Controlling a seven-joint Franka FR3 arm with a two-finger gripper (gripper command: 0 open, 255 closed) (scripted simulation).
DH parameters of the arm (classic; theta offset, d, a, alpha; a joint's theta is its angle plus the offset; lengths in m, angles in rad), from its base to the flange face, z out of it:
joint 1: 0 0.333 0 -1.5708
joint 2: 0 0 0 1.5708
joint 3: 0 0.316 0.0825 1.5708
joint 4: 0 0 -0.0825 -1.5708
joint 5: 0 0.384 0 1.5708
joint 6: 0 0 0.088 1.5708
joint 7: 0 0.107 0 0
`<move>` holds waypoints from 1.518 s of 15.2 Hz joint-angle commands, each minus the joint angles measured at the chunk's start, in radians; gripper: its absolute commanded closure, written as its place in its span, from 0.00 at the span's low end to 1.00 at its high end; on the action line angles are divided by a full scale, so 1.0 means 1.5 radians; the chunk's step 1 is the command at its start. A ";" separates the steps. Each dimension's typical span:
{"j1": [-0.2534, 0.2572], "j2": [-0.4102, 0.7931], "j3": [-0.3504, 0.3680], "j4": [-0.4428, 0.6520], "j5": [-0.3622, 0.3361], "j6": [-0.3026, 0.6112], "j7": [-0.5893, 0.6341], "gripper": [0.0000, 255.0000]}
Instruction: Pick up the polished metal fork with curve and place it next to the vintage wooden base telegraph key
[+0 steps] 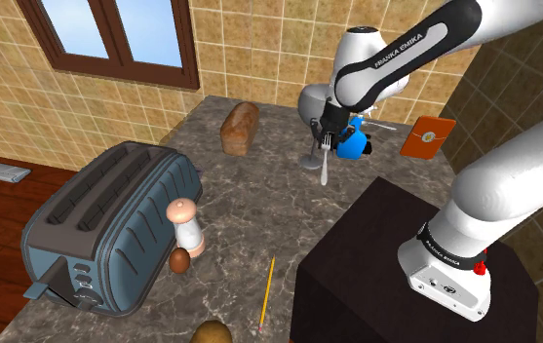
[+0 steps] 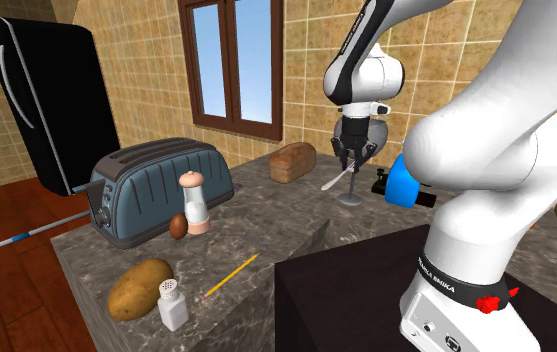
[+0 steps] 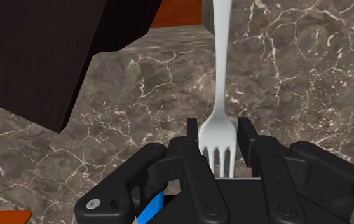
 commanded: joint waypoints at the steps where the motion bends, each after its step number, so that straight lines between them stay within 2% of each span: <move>1: -0.016 -0.020 -0.031 -0.020 -0.001 0.001 -0.047 1.00; 4: -0.041 -0.038 -0.073 -0.039 -0.011 0.002 -0.106 1.00; 15: -0.055 0.075 -0.062 -0.062 -0.037 0.137 -0.084 1.00; 23: -0.072 0.173 -0.057 -0.063 -0.095 0.235 -0.041 1.00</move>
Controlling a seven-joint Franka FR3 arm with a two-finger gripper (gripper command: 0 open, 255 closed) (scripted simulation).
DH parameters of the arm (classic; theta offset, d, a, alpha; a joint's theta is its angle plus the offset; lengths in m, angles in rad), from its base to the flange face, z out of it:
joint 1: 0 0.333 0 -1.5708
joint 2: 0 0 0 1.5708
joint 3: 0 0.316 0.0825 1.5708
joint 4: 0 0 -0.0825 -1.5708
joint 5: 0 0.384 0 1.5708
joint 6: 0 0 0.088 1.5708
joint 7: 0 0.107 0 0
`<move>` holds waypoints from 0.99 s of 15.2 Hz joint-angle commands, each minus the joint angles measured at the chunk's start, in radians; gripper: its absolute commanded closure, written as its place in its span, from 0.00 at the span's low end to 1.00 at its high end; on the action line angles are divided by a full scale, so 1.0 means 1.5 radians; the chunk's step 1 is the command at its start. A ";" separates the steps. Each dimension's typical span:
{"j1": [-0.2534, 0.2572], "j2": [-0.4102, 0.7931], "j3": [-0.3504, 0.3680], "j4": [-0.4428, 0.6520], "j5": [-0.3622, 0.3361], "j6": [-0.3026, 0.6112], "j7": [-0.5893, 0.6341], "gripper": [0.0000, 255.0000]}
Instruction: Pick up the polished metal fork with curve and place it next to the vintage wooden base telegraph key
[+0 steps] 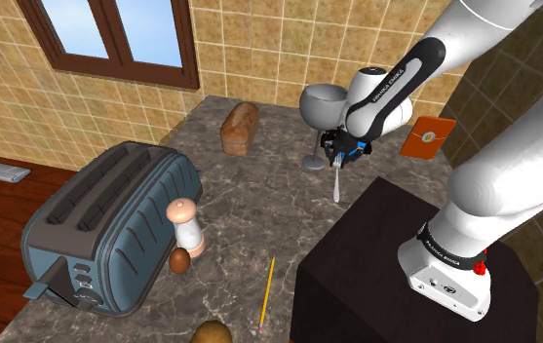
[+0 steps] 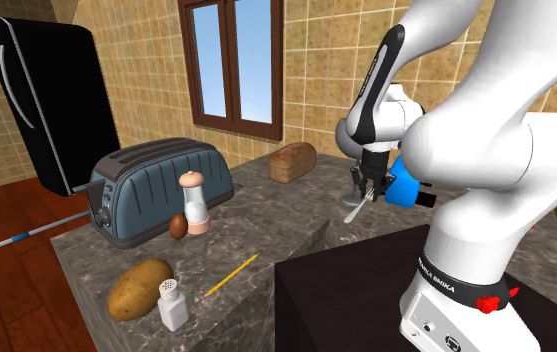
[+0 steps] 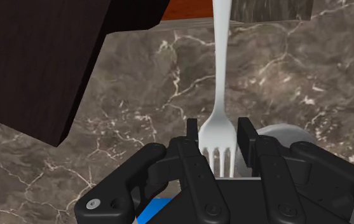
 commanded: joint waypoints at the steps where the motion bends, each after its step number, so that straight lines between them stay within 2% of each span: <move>1: -0.003 0.024 -0.001 0.000 -0.021 0.023 0.017 1.00; 6: 0.001 0.091 -0.023 0.009 -0.097 0.079 0.074 1.00; 9: 0.021 0.132 -0.054 0.018 -0.147 0.111 0.113 1.00; 10: 0.037 0.158 -0.077 0.025 -0.176 0.130 0.136 1.00; 15: 0.041 0.158 -0.080 0.025 -0.171 0.131 0.132 1.00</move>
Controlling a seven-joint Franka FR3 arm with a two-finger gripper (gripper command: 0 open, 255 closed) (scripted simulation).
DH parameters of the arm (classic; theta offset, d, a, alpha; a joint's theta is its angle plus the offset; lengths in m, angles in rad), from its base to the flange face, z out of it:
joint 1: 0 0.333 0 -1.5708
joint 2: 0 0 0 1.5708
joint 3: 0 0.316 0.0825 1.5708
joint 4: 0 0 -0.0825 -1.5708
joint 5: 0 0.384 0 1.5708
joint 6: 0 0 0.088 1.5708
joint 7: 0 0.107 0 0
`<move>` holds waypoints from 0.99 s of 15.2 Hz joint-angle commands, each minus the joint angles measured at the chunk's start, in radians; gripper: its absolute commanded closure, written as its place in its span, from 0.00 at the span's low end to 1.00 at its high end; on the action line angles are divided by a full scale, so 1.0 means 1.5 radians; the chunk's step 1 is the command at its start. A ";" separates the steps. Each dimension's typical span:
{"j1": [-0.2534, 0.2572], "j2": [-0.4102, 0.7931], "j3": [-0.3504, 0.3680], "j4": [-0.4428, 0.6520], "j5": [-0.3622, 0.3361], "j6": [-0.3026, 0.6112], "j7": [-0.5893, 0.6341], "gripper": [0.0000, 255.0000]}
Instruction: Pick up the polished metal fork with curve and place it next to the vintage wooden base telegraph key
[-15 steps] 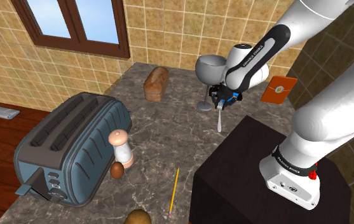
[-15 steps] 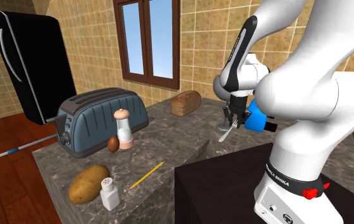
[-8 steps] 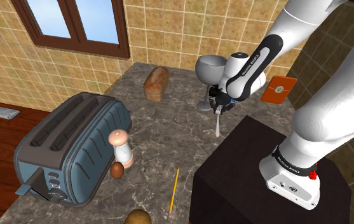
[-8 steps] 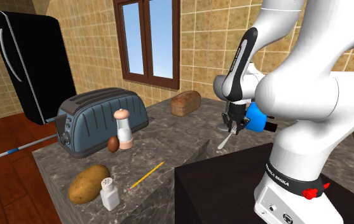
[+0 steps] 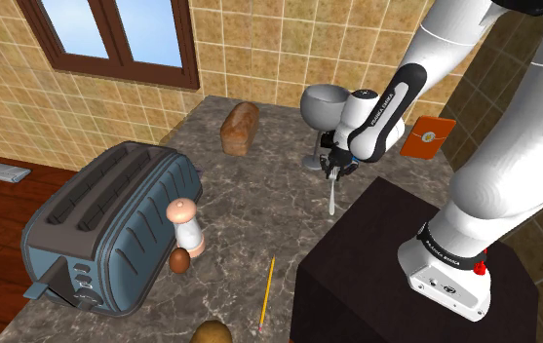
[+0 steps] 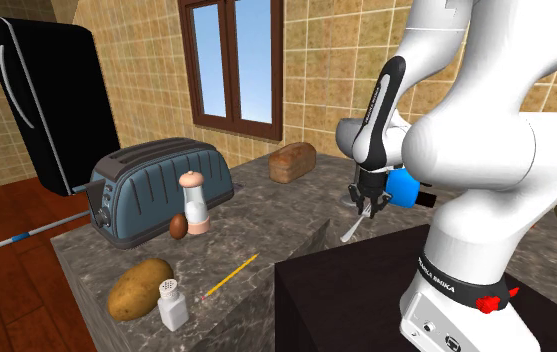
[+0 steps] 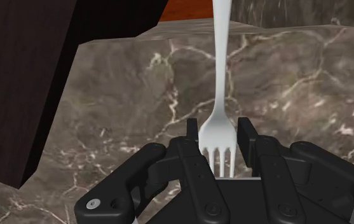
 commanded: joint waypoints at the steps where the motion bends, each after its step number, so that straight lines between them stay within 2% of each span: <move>1: 0.000 0.001 0.000 0.000 0.000 0.000 0.000 1.00; 3: 0.000 0.001 0.000 0.000 0.000 0.000 0.000 1.00; 4: 0.000 0.001 0.000 0.000 0.000 0.000 0.000 0.00; 9: 0.001 0.001 0.000 0.000 0.000 0.000 0.000 0.00; 11: -0.050 -0.069 0.067 -0.018 0.069 -0.051 -0.053 0.00; 12: -0.065 -0.104 0.093 -0.025 0.112 -0.078 -0.085 0.00; 13: -0.067 -0.131 0.104 -0.030 0.144 -0.100 -0.108 0.00; 15: -0.060 -0.131 0.096 -0.030 0.145 -0.100 -0.109 0.00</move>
